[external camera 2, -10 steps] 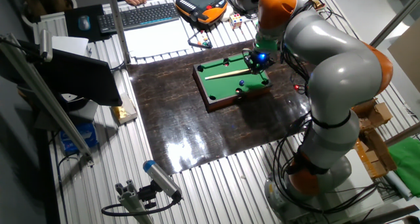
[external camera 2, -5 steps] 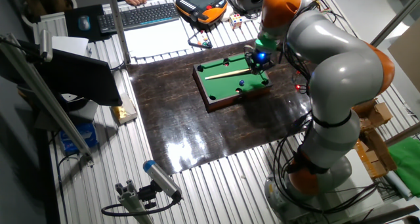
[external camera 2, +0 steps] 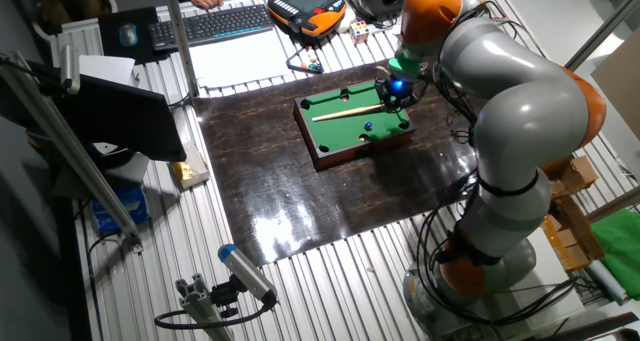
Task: Hit the pool ball
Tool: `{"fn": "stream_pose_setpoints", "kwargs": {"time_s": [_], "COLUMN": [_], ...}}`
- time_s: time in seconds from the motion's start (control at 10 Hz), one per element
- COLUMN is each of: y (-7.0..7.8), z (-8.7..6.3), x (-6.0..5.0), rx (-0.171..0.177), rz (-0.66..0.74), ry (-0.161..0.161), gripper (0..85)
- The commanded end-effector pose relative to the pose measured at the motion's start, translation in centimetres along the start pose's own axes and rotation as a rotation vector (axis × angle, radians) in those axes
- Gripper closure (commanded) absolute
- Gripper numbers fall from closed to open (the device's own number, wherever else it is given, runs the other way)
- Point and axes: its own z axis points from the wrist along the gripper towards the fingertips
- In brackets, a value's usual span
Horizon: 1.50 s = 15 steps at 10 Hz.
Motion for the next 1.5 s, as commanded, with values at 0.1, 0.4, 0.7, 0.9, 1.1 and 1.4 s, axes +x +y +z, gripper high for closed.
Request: {"fn": "stream_pose_setpoints", "kwargs": {"time_s": [0.1, 0.4, 0.7, 0.9, 1.1, 1.4], "y": [0.2, 1.0, 2.1, 2.9, 3.2, 3.7], "z": [0.2, 0.6, 1.7, 3.1, 3.6, 4.8], "x": [-1.3, -2.8, -3.9, -4.7, -4.9, -5.2], "rx": [-0.077, -0.101, -0.128, -0.149, -0.166, -0.172], "rz": [0.613, 0.718, 0.794, 0.900, 0.966, 0.999], "ry": [-0.009, -0.060, -0.084, -0.153, -0.172, -0.206], "gripper": [84.0, 56.7, 37.3, 37.0, 37.3, 37.3]}}
